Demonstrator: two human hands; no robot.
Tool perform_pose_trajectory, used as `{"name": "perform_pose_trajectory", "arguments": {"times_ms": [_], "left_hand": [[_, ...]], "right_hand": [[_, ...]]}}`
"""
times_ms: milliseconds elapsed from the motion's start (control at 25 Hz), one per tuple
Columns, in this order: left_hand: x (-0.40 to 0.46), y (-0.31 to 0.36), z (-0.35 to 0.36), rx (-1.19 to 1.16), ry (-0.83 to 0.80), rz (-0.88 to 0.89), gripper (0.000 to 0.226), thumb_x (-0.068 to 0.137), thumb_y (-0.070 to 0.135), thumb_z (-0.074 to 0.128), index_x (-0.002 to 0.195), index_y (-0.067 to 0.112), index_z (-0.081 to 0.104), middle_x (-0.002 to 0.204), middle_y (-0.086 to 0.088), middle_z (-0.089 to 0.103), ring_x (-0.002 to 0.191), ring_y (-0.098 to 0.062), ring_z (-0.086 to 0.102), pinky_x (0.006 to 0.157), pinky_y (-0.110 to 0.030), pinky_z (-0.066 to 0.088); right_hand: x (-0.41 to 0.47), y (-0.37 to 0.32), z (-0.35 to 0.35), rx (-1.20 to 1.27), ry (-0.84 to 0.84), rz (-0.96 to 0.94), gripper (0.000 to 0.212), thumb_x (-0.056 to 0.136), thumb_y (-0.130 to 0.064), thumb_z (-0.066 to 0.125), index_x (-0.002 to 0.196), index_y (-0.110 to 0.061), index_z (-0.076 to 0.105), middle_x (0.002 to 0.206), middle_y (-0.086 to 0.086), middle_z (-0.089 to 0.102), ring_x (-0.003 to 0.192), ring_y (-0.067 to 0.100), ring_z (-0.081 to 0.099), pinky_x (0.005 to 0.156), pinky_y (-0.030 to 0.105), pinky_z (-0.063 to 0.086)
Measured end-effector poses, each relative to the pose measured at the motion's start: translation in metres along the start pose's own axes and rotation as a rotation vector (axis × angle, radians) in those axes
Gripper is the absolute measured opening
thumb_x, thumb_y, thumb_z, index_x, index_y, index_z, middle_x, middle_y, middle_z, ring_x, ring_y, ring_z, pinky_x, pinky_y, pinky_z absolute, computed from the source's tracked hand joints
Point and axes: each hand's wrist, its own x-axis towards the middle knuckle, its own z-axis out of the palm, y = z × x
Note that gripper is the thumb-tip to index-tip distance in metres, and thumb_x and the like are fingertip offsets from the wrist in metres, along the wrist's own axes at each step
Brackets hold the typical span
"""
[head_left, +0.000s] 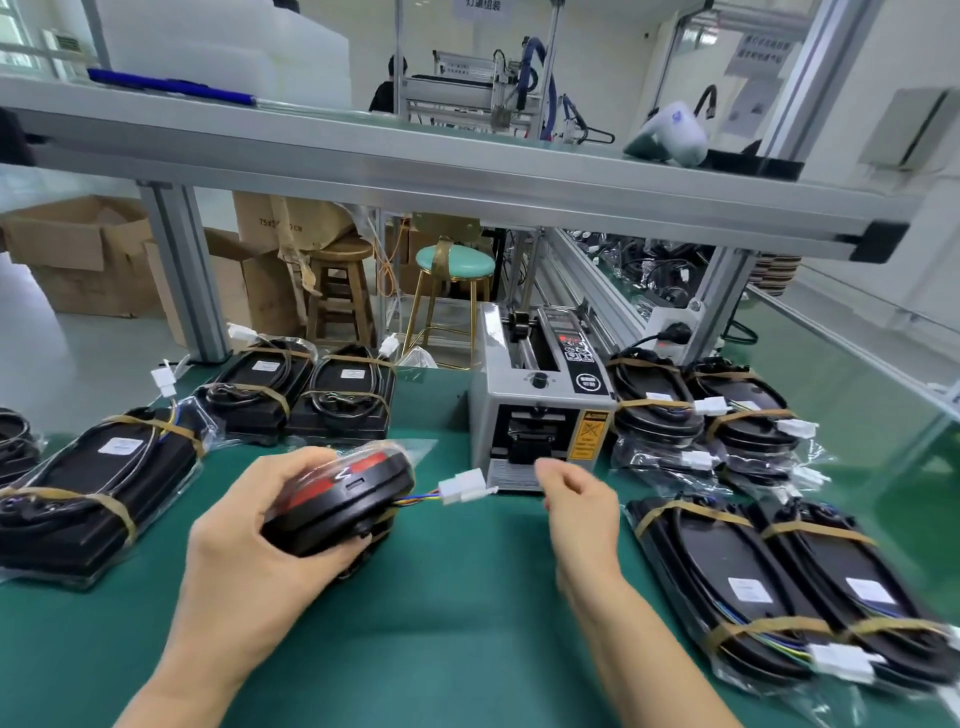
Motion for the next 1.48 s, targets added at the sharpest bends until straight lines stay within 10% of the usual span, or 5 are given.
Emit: {"name": "perform_pose_trajectory", "arguments": {"times_ms": [200,720,920,1040,1480], "left_hand": [[-0.008,0.014,0.010,0.092,-0.039,0.067,0.073,0.048,0.001,0.091,0.106,0.035,0.063,0.104,0.014,0.065,0.094,0.001,0.059,0.088,-0.006,0.039],[-0.014,0.023,0.022,0.097,-0.026,0.142,0.070,0.049,-0.003,0.089,0.103,0.035,0.064,0.103,0.021,0.061,0.096,-0.015,0.059,0.087,-0.039,0.044],[-0.017,0.023,0.031,0.123,0.051,0.111,0.073,0.048,-0.003,0.089,0.112,0.023,0.066,0.103,0.018,0.060,0.096,-0.016,0.058,0.090,-0.036,0.044],[-0.018,0.033,0.036,0.164,0.098,0.133,0.057,0.054,0.014,0.083,0.108,0.026,0.068,0.101,0.018,0.058,0.095,-0.014,0.056,0.085,-0.039,0.046],[-0.020,0.035,0.042,0.226,0.165,0.156,0.047,0.059,0.018,0.074,0.106,0.022,0.068,0.097,0.017,0.055,0.089,-0.021,0.057,0.077,-0.045,0.050]], "right_hand": [[0.021,-0.013,0.003,0.124,0.110,0.007,0.016,0.089,-0.013,0.065,0.076,-0.022,0.069,0.071,-0.004,0.058,0.069,0.011,0.048,0.078,0.026,0.046],[0.034,-0.031,0.020,0.206,0.158,0.260,0.017,0.082,-0.011,0.073,0.070,-0.015,0.062,0.062,-0.003,0.045,0.052,0.013,0.033,0.050,0.021,0.029],[-0.024,-0.049,-0.002,0.227,-0.294,0.050,0.009,0.076,-0.028,0.075,0.076,-0.020,0.072,0.091,-0.016,0.067,0.077,-0.002,0.063,0.068,0.017,0.033],[-0.072,-0.049,0.002,0.132,-0.604,-0.087,0.020,0.065,-0.038,0.079,0.076,-0.022,0.076,0.133,-0.033,0.048,0.111,-0.027,0.044,0.089,0.018,0.032],[-0.084,-0.036,0.012,0.164,-0.554,-0.040,0.012,0.080,-0.016,0.071,0.069,-0.018,0.077,0.135,-0.020,0.049,0.107,-0.027,0.046,0.083,0.012,0.032]]}}
